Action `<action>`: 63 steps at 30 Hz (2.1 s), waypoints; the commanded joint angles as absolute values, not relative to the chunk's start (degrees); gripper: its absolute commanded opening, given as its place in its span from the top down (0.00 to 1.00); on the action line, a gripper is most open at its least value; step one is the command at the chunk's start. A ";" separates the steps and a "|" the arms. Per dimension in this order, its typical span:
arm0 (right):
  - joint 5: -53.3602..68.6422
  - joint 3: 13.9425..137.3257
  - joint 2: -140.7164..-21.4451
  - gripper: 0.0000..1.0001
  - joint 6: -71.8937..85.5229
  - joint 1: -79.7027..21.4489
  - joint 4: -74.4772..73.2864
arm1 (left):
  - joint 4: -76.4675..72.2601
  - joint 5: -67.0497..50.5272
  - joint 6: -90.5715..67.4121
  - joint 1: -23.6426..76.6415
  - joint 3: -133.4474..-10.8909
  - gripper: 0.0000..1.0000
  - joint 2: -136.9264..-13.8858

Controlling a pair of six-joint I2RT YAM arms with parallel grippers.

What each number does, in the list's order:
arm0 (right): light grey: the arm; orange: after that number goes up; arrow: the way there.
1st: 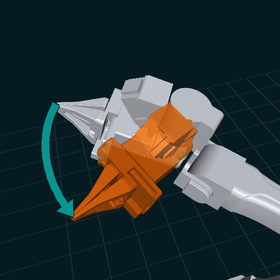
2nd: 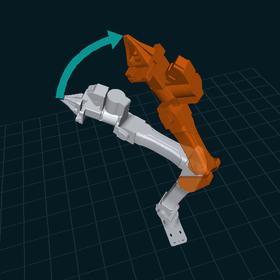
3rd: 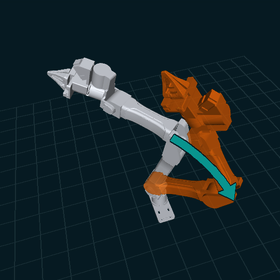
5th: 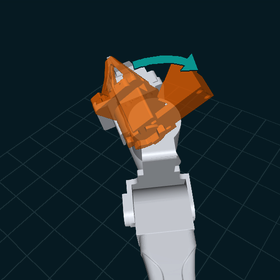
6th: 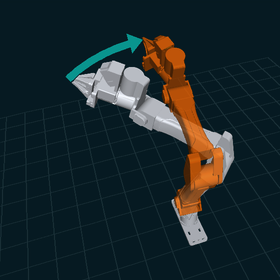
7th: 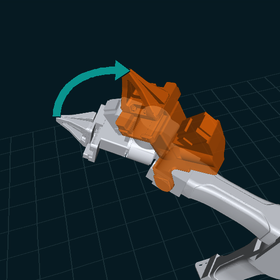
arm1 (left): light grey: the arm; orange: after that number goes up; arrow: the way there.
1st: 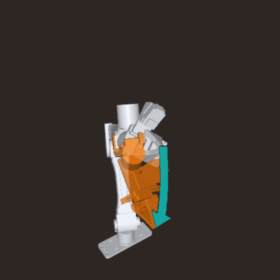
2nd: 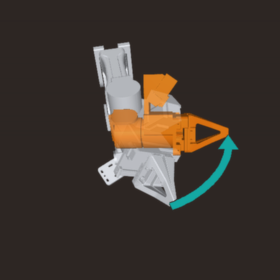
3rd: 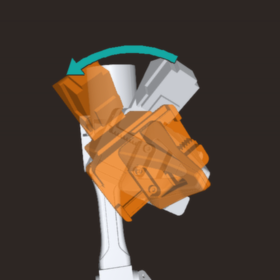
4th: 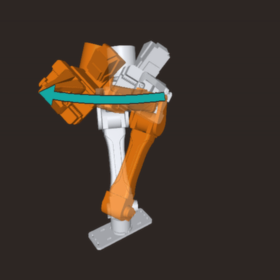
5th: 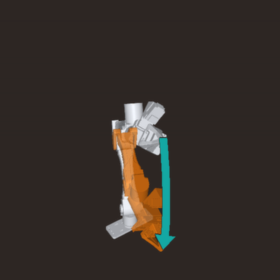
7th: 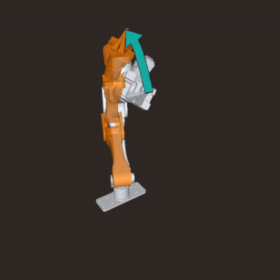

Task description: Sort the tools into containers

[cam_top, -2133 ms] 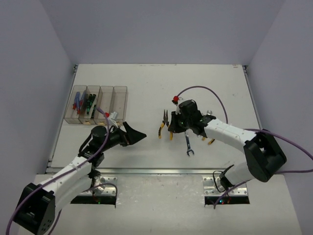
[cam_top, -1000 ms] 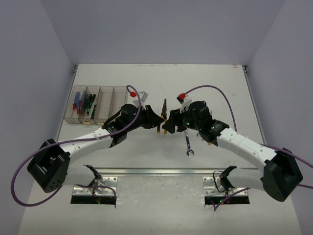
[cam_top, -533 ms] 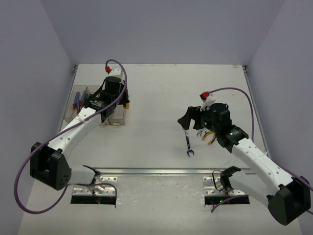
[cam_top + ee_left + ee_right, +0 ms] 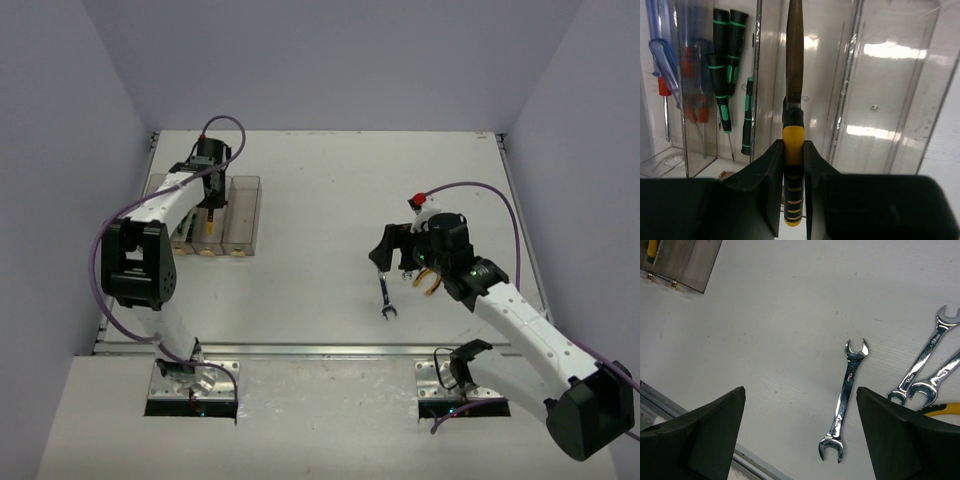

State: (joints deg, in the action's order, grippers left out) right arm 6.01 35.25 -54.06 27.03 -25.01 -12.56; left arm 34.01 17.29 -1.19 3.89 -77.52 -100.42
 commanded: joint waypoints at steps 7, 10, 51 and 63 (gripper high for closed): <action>5.13 35.17 -54.33 0.08 26.10 -24.61 -11.46 | 35.53 14.34 -2.60 1.58 -79.63 0.31 -103.31; 3.02 35.31 -54.60 0.02 26.57 -24.48 -12.09 | 36.30 13.81 -3.59 1.58 -80.91 0.12 -99.13; -8.08 29.41 -82.70 0.71 42.38 -0.26 -17.86 | 24.35 -6.66 -20.06 10.76 -38.94 0.00 -38.21; -6.72 29.07 -66.81 1.00 40.96 -0.26 -21.67 | 23.13 -11.65 -19.78 13.09 -39.31 0.00 -37.49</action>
State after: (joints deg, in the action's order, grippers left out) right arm -8.09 29.50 -75.81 42.01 -0.45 -19.52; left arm 26.72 -7.45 -19.81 12.37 -37.78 -38.23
